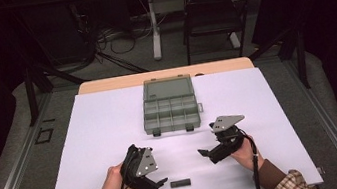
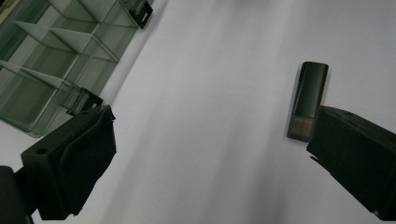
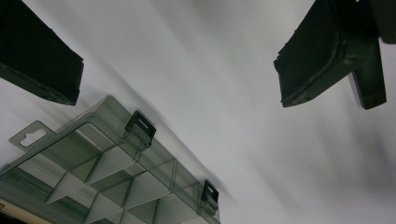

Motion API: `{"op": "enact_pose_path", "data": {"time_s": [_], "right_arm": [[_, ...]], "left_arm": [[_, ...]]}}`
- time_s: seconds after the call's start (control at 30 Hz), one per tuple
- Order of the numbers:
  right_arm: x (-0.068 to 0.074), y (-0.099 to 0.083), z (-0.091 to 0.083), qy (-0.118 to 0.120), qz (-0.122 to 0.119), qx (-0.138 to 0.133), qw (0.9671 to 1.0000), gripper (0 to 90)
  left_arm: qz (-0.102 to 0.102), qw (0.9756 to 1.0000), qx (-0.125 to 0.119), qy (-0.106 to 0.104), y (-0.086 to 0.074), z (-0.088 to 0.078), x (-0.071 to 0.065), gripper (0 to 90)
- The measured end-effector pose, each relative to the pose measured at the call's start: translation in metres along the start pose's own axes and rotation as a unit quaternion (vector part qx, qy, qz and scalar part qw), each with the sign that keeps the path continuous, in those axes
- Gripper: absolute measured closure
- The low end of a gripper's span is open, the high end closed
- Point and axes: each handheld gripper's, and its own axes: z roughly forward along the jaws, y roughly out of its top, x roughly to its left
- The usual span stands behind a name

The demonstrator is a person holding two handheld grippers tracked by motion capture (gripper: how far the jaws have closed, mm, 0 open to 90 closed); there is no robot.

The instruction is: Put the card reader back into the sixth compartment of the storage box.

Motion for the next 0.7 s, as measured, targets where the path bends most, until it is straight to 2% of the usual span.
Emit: {"op": "enact_pose_path", "data": {"time_s": [0.1, 0.3, 0.33, 0.37, 0.53, 0.6, 0.7], "right_arm": [[0.0, 0.0, -0.002, 0.002, 0.006, -0.007, 1.0, 0.0], [0.0, 0.001, -0.002, 0.001, 0.001, -0.009, 1.0, 0.0], [0.0, 0.001, -0.002, 0.0, 0.001, -0.008, 1.0, 0.0], [0.0, 0.001, -0.002, 0.0, 0.001, -0.008, 1.0, 0.0], [-0.003, -0.003, -0.006, -0.009, 0.01, -0.015, 0.9998, 0.0], [-0.003, -0.002, -0.005, -0.009, 0.007, -0.016, 0.9998, 0.0], [-0.001, -0.002, -0.001, -0.002, 0.002, -0.01, 0.9999, 0.0]], "left_arm": [[0.008, 0.9999, 0.008, -0.008, 0.004, 0.001, -0.003, 0.2], [0.02, 0.9993, 0.022, -0.022, 0.01, 0.006, -0.008, 0.0], [0.023, 0.9989, 0.029, -0.03, 0.011, 0.007, -0.008, 0.0], [0.023, 0.9989, 0.029, -0.03, 0.011, 0.007, -0.008, 0.0], [0.028, 0.9963, 0.064, -0.049, 0.017, 0.015, -0.014, 0.4], [0.028, 0.9963, 0.065, -0.048, 0.018, 0.016, -0.015, 1.4], [0.024, 0.9953, 0.074, -0.058, 0.019, 0.02, -0.014, 3.3]]}}
